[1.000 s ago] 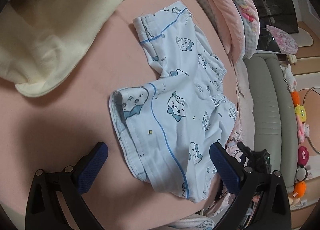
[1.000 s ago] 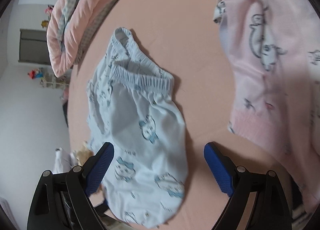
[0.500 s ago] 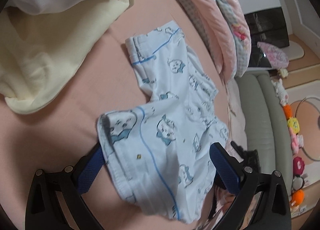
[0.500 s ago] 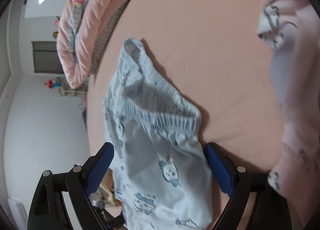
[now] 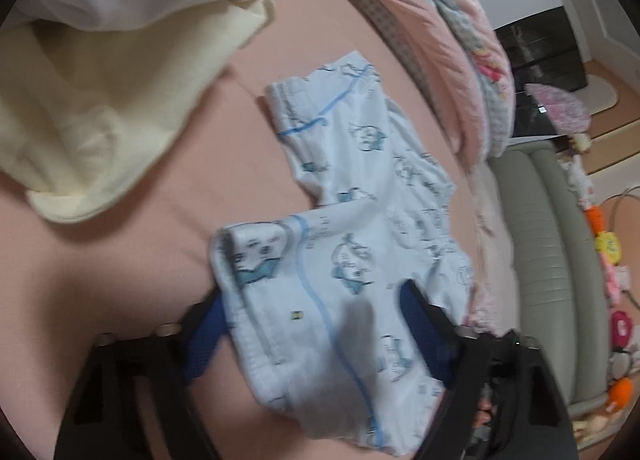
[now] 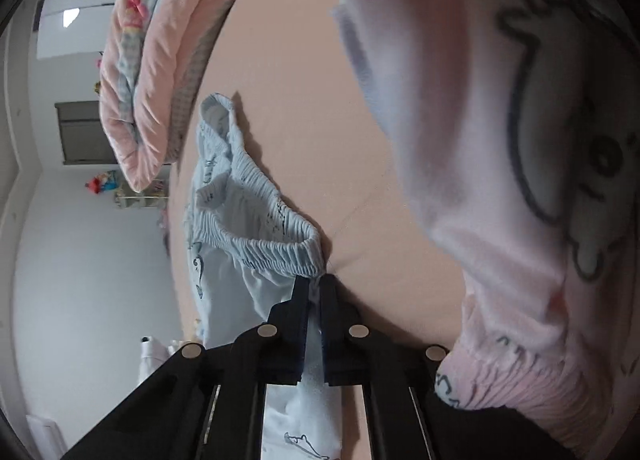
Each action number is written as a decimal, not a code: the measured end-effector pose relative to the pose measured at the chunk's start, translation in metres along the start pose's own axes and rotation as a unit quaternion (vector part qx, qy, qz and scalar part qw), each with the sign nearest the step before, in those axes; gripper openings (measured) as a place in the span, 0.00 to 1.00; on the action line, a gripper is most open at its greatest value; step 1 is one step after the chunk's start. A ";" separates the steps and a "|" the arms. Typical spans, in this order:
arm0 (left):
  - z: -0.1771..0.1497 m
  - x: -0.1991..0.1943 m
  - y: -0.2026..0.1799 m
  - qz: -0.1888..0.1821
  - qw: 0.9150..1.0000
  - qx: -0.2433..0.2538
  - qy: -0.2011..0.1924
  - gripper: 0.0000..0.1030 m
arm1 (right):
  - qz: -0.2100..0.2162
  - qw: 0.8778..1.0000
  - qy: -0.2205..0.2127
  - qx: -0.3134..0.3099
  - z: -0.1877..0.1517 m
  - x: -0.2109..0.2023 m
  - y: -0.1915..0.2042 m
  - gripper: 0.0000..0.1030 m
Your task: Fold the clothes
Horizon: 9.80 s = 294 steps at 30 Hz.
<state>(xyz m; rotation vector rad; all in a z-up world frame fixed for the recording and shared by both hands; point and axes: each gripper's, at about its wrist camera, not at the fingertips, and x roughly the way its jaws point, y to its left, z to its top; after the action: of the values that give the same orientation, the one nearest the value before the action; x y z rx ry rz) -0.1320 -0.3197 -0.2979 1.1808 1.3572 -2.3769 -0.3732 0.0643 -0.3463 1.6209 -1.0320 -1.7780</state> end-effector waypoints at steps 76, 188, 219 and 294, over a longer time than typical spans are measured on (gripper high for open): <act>-0.006 -0.039 -0.007 -0.035 0.991 0.068 0.114 0.71 | 0.006 0.992 0.117 -0.050 -0.129 0.010 0.054 0.65; -0.013 -0.036 -0.074 0.080 0.962 0.260 0.013 0.12 | -0.016 0.999 -0.001 0.037 -0.040 0.010 0.045 0.64; -0.013 -0.033 -0.074 0.110 0.957 0.266 0.043 0.12 | -0.131 0.984 -0.026 -0.117 -0.042 0.042 0.090 0.03; -0.033 -0.006 -0.099 -0.073 0.973 0.204 0.075 0.10 | 0.075 0.989 0.129 0.003 -0.118 0.039 0.063 0.69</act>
<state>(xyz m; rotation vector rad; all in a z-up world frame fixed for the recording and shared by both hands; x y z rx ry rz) -0.1574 -0.2380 -0.2375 1.4278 1.0518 -2.8199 -0.2704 -0.0255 -0.3180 1.6778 -1.0078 -1.4258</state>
